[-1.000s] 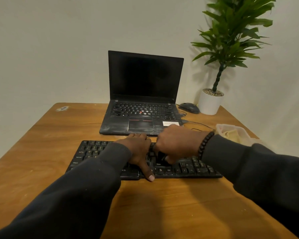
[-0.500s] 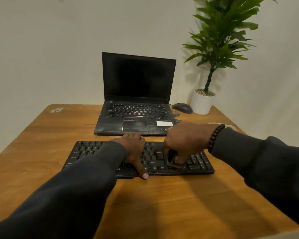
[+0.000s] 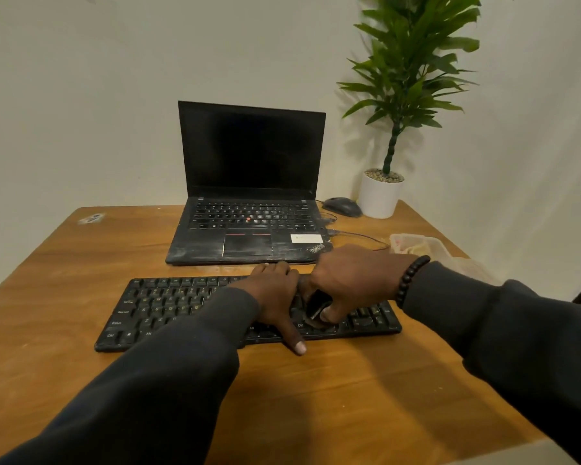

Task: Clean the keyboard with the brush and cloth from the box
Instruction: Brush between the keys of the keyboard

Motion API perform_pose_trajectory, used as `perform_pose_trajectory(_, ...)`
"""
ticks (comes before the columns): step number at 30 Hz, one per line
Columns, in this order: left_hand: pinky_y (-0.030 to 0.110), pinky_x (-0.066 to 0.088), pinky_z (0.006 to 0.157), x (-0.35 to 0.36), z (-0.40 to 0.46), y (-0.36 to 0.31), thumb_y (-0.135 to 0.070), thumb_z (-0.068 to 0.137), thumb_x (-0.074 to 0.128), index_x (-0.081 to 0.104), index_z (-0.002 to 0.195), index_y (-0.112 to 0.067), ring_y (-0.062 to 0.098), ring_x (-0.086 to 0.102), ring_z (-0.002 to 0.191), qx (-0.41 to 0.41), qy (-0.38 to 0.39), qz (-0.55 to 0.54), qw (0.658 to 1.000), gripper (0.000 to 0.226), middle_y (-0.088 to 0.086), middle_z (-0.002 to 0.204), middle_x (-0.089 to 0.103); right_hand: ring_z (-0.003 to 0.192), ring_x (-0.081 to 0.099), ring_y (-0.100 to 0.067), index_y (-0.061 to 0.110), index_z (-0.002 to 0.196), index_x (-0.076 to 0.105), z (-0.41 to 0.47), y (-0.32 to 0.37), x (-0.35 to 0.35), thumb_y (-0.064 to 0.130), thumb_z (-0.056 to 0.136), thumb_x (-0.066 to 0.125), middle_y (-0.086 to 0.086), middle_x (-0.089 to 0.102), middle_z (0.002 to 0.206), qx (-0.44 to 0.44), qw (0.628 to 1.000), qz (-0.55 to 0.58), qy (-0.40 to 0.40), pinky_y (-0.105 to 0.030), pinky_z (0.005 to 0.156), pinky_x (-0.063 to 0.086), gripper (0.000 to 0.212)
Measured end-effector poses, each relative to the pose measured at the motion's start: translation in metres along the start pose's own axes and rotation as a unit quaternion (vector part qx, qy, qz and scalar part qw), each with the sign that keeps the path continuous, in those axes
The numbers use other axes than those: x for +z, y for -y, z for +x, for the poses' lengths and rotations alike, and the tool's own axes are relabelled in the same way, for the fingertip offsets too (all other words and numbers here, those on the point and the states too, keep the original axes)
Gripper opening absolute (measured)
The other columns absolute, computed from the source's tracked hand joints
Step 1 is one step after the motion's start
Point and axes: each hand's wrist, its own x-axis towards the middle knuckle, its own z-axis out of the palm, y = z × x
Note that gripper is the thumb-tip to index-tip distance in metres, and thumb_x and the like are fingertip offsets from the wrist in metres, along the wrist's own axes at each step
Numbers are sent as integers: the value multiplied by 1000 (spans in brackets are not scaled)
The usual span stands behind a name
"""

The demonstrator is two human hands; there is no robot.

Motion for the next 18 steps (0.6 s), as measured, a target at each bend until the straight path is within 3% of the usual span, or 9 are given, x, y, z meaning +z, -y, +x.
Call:
perform_pose_trajectory(3,53,25,118,-3,1,1,-69,51,85,23,152,-19,33,24,143,-6,4,8,1000,129,6,155,27,81,56,-10,21,116,59,-3,-8,-4,44,86,64,7,59,88,9,998,14,67,-18,60,42,38)
perform_pose_trajectory(5,52,24,119,-4,1,-1,-68,52,85,20,153,-17,33,24,143,-7,3,13,1000,131,7,156,27,87,58,-13,21,120,58,-3,-18,-6,46,85,65,3,62,97,34,997,-6,67,-22,67,48,44)
perform_pose_trajectory(10,48,22,119,-6,2,-3,-66,52,87,23,153,-18,31,25,143,-5,-1,13,1000,129,7,155,29,77,57,-13,21,115,60,9,-9,-4,44,86,65,4,57,81,42,997,-68,-15,-23,61,48,37)
perform_pose_trajectory(13,47,22,119,-5,4,-1,-68,50,87,30,149,-22,29,28,141,5,-6,16,1000,123,5,152,34,72,50,-11,20,117,59,6,5,-7,40,87,65,10,42,69,-22,997,-74,8,-20,56,36,37)
perform_pose_trajectory(16,50,22,119,-2,8,1,-71,48,85,29,150,-22,30,27,141,5,-3,22,1000,127,6,153,34,76,49,-8,23,119,60,-5,10,-17,40,88,64,14,44,74,-93,993,-40,54,-20,65,43,36)
perform_pose_trajectory(18,49,22,120,-3,8,0,-70,49,85,28,150,-21,31,28,141,5,-2,28,1000,127,6,153,34,76,51,-8,23,118,60,-5,6,-19,41,88,63,12,47,76,-76,995,-40,42,-20,65,44,35)
